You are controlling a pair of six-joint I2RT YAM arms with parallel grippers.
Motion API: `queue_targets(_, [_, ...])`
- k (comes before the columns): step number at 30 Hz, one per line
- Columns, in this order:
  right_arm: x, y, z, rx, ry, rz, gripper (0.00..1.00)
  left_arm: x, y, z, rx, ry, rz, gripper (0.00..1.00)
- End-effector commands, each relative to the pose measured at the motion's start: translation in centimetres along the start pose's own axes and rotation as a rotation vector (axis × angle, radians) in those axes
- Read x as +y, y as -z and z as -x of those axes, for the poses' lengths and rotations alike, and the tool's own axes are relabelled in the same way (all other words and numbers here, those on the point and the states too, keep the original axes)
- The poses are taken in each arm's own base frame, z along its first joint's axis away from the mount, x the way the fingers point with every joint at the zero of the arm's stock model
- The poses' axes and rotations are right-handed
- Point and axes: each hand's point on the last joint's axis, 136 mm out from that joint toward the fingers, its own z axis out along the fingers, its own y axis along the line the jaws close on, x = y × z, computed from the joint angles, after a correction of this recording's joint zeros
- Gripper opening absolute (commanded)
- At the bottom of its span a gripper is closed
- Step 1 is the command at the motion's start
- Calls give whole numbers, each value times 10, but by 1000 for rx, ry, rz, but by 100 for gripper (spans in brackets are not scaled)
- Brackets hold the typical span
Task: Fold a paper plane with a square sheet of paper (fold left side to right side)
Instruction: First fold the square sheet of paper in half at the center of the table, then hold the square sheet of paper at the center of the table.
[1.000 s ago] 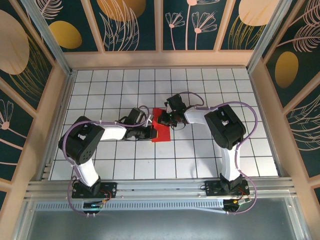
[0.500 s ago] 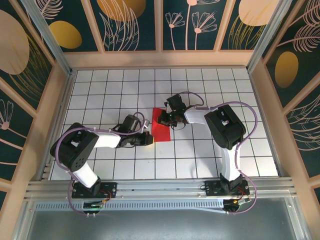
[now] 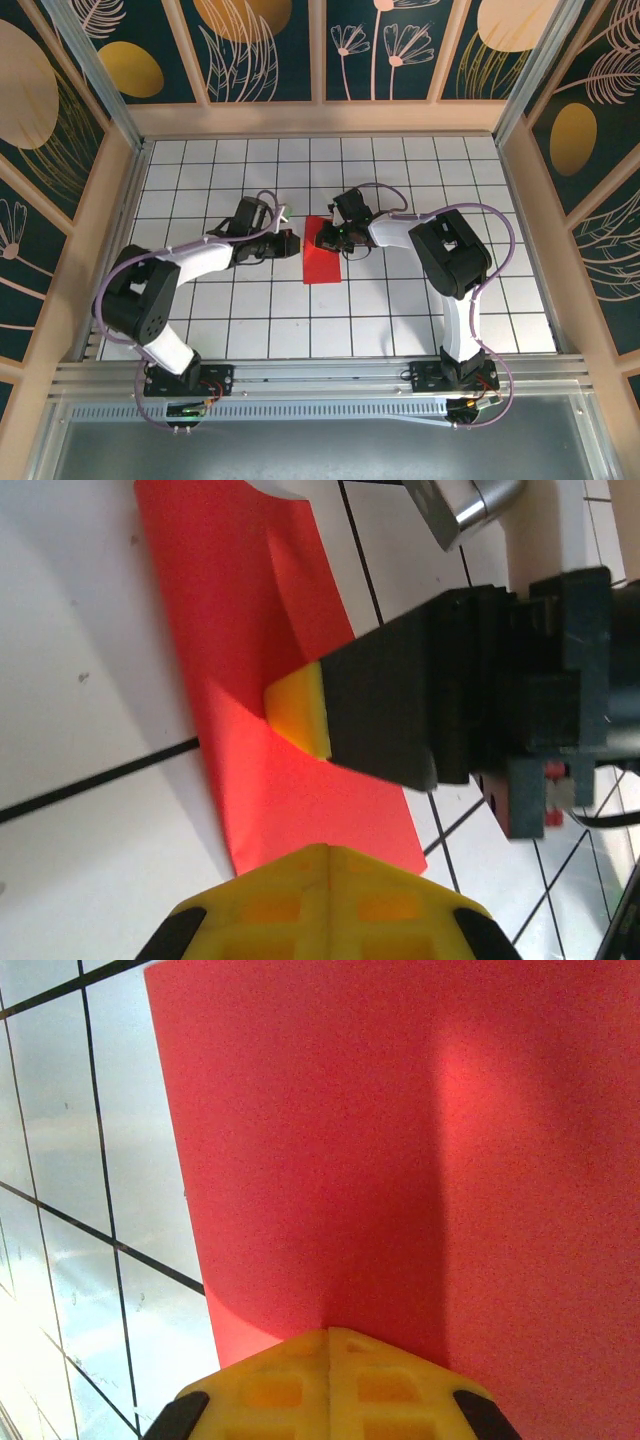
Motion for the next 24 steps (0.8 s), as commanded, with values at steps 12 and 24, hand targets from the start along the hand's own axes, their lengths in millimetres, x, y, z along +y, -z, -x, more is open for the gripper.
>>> queue_targets(12, [-38,-13,-22,53,-23,-145,0,-1,-49,-23,138,14,-91,0])
queue_targets(24, [-34,-12,-19,49,-11,-141,0,18,-64,-43,169,46,3,0])
